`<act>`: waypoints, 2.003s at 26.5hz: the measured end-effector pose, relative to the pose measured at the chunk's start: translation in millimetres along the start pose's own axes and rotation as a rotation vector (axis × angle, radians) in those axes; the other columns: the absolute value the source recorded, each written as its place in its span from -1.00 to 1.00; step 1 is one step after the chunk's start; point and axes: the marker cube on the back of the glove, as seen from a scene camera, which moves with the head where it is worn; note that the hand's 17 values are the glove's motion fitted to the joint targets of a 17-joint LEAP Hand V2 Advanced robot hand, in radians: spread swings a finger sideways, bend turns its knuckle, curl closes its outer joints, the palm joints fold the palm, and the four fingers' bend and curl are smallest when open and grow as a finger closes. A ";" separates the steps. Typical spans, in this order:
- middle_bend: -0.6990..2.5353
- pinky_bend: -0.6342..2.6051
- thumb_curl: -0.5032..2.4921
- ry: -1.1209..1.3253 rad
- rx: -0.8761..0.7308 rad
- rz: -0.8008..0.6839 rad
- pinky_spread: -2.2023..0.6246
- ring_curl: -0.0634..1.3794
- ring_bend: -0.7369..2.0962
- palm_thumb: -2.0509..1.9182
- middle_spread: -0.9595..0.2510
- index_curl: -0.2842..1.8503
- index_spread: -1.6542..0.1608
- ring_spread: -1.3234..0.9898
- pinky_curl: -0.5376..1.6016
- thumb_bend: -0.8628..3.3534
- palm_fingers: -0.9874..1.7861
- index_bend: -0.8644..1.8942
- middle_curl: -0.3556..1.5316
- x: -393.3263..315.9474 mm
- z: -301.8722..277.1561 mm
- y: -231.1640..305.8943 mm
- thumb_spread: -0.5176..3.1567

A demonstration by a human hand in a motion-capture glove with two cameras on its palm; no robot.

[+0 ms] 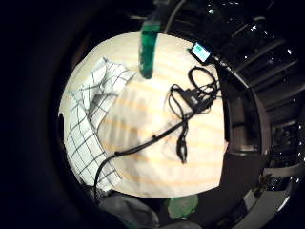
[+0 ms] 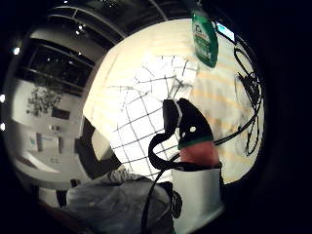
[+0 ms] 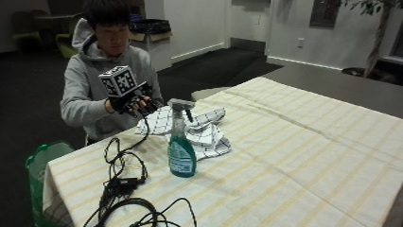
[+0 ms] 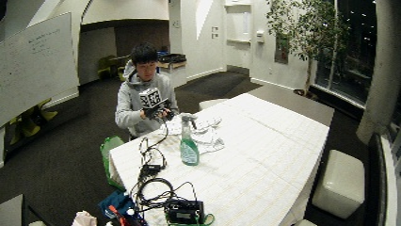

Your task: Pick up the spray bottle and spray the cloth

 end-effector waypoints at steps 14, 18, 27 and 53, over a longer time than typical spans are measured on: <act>-0.42 -0.33 -0.47 -0.246 0.020 0.076 0.74 -0.59 -0.29 0.35 0.54 -0.55 0.43 0.19 -0.16 -0.60 -0.23 -0.35 -0.28 50.6 18.8 -74.2 -0.14; -0.41 -0.32 -0.46 -0.340 0.018 0.094 0.74 -0.59 -0.27 0.34 0.54 -0.57 0.42 0.19 -0.16 -0.60 -0.24 -0.33 -0.27 56.3 23.5 -95.7 -0.15; -0.40 -0.30 -0.46 -0.490 0.029 0.112 0.74 -0.56 -0.24 0.34 0.55 -0.59 0.41 0.20 -0.15 -0.60 -0.28 -0.31 -0.26 65.0 33.2 -128.1 -0.17; -0.39 -0.27 -0.44 -1.049 0.093 0.251 0.72 -0.51 -0.14 0.39 0.46 -0.59 0.42 0.14 -0.17 -0.59 -0.08 -0.27 -0.26 45.6 81.5 -204.6 -0.21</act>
